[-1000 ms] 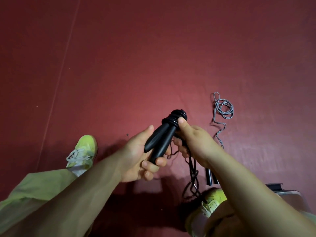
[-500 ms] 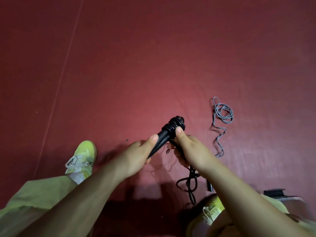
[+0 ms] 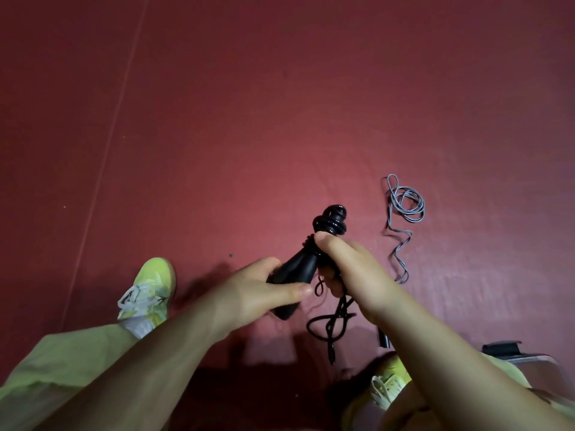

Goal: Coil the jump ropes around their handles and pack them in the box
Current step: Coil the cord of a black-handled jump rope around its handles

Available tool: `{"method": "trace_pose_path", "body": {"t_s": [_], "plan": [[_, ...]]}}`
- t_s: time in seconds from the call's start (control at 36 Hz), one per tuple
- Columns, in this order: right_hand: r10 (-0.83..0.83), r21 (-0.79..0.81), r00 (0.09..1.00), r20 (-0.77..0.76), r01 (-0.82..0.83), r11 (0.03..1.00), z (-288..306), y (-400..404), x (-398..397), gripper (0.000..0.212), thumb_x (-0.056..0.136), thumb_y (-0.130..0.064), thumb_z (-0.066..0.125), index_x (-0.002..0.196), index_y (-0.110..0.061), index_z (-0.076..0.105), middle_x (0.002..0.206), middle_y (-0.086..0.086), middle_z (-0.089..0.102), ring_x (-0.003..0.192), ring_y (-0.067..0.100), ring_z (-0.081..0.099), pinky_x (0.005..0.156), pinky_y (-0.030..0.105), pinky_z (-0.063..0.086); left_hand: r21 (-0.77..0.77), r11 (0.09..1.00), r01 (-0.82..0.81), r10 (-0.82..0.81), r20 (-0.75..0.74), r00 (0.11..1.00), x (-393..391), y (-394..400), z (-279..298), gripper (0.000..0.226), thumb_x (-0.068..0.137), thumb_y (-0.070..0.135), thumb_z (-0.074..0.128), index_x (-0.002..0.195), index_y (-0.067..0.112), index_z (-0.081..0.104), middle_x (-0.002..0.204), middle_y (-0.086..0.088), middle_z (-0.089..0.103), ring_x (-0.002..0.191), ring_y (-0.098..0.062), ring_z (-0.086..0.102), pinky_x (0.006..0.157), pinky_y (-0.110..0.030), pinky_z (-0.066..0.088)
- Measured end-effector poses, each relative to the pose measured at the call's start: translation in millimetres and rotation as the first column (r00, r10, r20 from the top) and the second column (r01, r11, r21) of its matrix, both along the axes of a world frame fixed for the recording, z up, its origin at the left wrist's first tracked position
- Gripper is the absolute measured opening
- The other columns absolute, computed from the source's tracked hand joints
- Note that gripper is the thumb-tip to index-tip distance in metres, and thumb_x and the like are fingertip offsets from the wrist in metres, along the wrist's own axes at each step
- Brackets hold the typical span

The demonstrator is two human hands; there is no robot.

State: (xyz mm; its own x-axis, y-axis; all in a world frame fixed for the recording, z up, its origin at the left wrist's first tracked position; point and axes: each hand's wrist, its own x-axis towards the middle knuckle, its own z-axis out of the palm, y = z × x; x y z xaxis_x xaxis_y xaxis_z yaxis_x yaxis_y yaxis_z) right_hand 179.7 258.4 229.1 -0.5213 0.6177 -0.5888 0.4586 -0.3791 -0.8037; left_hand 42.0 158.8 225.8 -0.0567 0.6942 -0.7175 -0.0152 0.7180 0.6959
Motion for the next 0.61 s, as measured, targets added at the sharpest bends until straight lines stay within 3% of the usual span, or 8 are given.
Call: {"method": "trace_pose_path", "body": {"t_s": [0.08, 0.17, 0.22, 0.28, 0.33, 0.39, 0.47, 0.61], "plan": [[-0.084, -0.056, 0.987, -0.136, 0.077, 0.995, -1.9, -0.2, 0.3, 0.036, 0.067, -0.051, 0.052, 0.068, -0.016, 0.044, 0.052, -0.003, 0.036, 0.049, 0.013, 0.029, 0.047, 0.028, 0.019, -0.124, 0.991, -0.041, 0.089, 0.415, 0.905, 2.6, -2.2, 4.9, 0.047, 0.068, 0.053, 0.059, 0.096, 0.015, 0.064, 0.076, -0.003, 0.07, 0.069, -0.019, 0.066, 0.079, -0.042, 0.053], [-0.13, -0.13, 0.955, -0.266, 0.098, 0.987, -7.5, 2.0, 3.3, 0.059, 0.056, -0.058, 0.051, 0.084, -0.007, 0.05, 0.058, 0.007, 0.034, 0.044, 0.013, 0.032, 0.043, 0.023, 0.025, -0.14, 0.99, 0.015, 0.105, 0.809, 0.578, 5.5, -5.7, 7.6, 0.075, 0.071, 0.071, 0.042, 0.102, 0.007, 0.067, 0.089, -0.016, 0.069, 0.079, -0.028, 0.067, 0.078, -0.042, 0.053], [-0.132, -0.192, 0.93, -0.344, 0.068, 0.979, -7.6, 3.1, 4.0, 0.066, 0.056, -0.057, 0.052, 0.096, -0.004, 0.048, 0.063, 0.011, 0.031, 0.039, 0.014, 0.03, 0.04, 0.021, 0.027, -0.105, 0.994, 0.021, 0.088, 0.914, 0.395, 6.5, -8.5, 5.9, 0.087, 0.073, 0.078, 0.034, 0.108, 0.004, 0.065, 0.092, -0.015, 0.068, 0.08, -0.028, 0.067, 0.078, -0.042, 0.053], [-0.11, -0.209, 0.921, -0.374, 0.032, 0.977, -5.2, 3.9, 3.9, 0.066, 0.055, -0.055, 0.051, 0.096, -0.004, 0.048, 0.066, 0.012, 0.03, 0.04, 0.014, 0.029, 0.04, 0.021, 0.027, -0.107, 0.994, 0.01, 0.098, 0.939, 0.33, 7.9, -9.3, 4.9, 0.091, 0.075, 0.081, 0.027, 0.109, 0.005, 0.064, 0.083, -0.008, 0.065, 0.066, -0.02, 0.065, 0.068, -0.037, 0.056], [-0.076, -0.17, 0.926, -0.369, 0.013, 0.985, -4.0, 4.3, 4.0, 0.056, 0.056, -0.055, 0.05, 0.085, -0.007, 0.048, 0.061, 0.008, 0.032, 0.044, 0.012, 0.029, 0.043, 0.021, 0.026, -0.133, 0.991, 0.004, 0.123, 0.932, 0.341, 8.6, -8.6, 5.5, 0.085, 0.076, 0.081, 0.027, 0.103, 0.009, 0.064, 0.071, -0.001, 0.056, 0.049, -0.011, 0.053, 0.055, -0.028, 0.052], [-0.042, -0.144, 0.937, -0.347, -0.009, 0.99, -3.9, 4.5, 3.9, 0.048, 0.06, -0.057, 0.05, 0.074, -0.012, 0.043, 0.053, -0.001, 0.035, 0.045, 0.009, 0.029, 0.045, 0.021, 0.027, -0.187, 0.982, 0.005, 0.168, 0.894, 0.416, 8.2, -5.7, 8.9, 0.076, 0.075, 0.08, 0.033, 0.09, 0.014, 0.066, 0.064, 0.002, 0.051, 0.041, -0.006, 0.04, 0.047, -0.021, 0.043], [-0.004, -0.149, 0.952, -0.307, -0.044, 0.988, -4.6, 5.0, 5.0, 0.051, 0.074, -0.059, 0.051, 0.078, -0.008, 0.046, 0.051, -0.006, 0.039, 0.044, 0.008, 0.031, 0.045, 0.021, 0.028, -0.245, 0.969, -0.025, 0.219, 0.812, 0.54, 6.5, -2.0, 13.4, 0.073, 0.076, 0.079, 0.03, 0.08, 0.015, 0.065, 0.06, 0.002, 0.047, 0.039, -0.005, 0.028, 0.042, -0.018, 0.034], [0.004, -0.168, 0.974, -0.228, -0.043, 0.985, -0.1, 8.0, 5.8, 0.046, 0.087, -0.054, 0.044, 0.068, -0.013, 0.049, 0.053, 0.001, 0.035, 0.044, 0.011, 0.029, 0.042, 0.02, 0.028, -0.257, 0.963, -0.08, 0.237, 0.67, 0.704, 5.8, 2.0, 16.0, 0.072, 0.077, 0.076, 0.026, 0.08, 0.013, 0.06, 0.061, 0.0, 0.047, 0.04, -0.005, 0.022, 0.042, -0.02, 0.021]]}}
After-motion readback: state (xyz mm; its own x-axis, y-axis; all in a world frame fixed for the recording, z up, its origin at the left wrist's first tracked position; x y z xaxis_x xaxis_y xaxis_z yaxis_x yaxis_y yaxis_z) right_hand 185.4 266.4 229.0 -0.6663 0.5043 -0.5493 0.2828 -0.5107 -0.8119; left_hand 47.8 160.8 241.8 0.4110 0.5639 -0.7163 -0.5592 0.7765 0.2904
